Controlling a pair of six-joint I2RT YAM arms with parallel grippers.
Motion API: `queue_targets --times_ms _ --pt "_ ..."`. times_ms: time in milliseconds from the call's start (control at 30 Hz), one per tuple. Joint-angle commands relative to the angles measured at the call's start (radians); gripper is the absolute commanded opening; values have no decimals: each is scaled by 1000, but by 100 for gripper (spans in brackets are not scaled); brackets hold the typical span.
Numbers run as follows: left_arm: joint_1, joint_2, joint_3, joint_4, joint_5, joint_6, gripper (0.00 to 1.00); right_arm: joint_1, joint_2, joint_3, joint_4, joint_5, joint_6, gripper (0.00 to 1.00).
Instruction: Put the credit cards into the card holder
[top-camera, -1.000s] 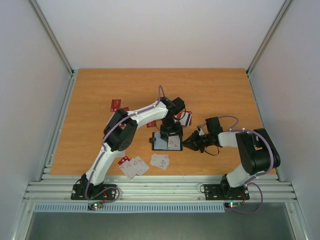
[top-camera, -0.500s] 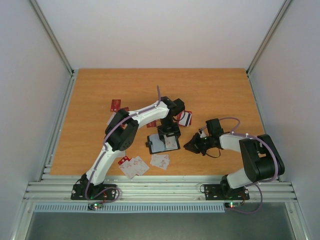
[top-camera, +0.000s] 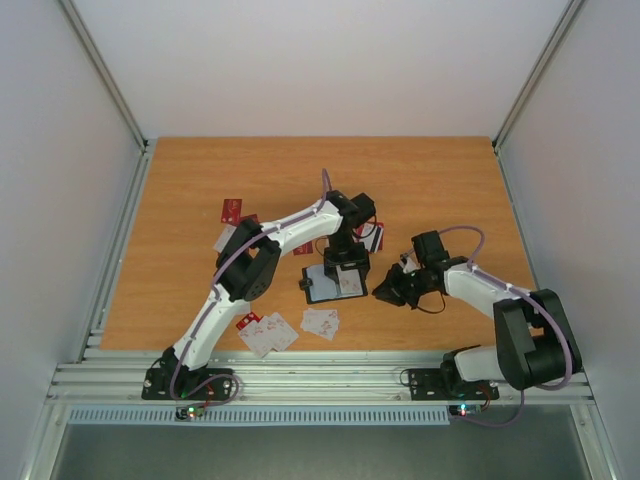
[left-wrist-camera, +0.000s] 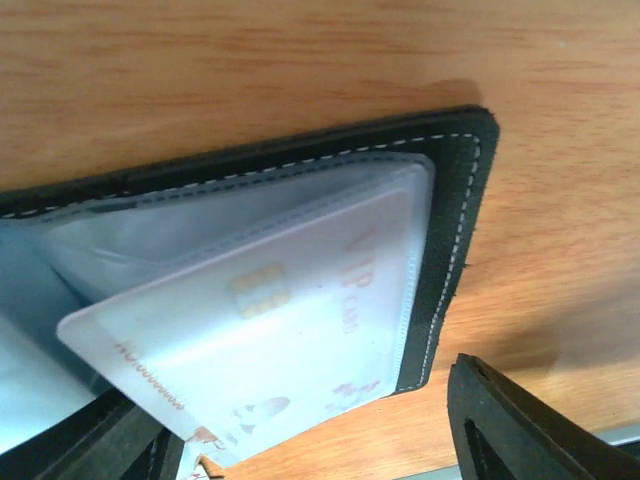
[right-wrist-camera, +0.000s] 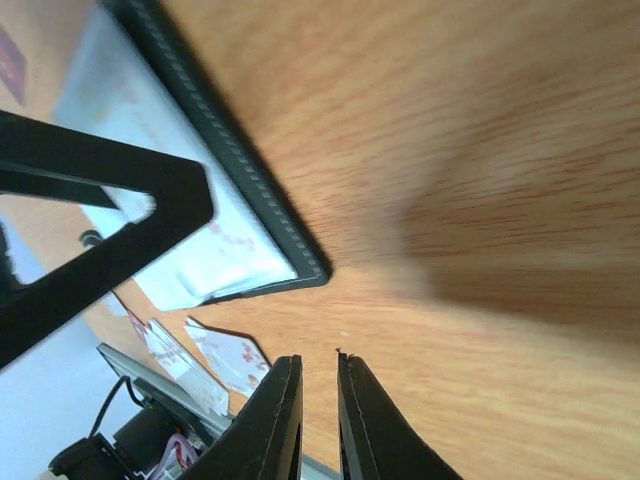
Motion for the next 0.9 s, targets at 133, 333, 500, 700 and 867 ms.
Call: queue_targets --times_ms 133,333,500,700,867 --pt "-7 -101 -38 39 -23 173 77 -2 -90 139 -264 58 -194 15" --pt "6 -266 -157 52 -87 243 89 -10 -111 208 -327 37 -261 20" --pt "31 -400 -313 137 -107 319 69 -10 -55 248 -257 -36 -241 25" --pt "59 -391 -404 252 -28 414 27 -10 77 295 -171 -80 -226 27" --pt "50 -304 -341 226 -7 440 12 -10 160 324 -156 -79 -237 27"
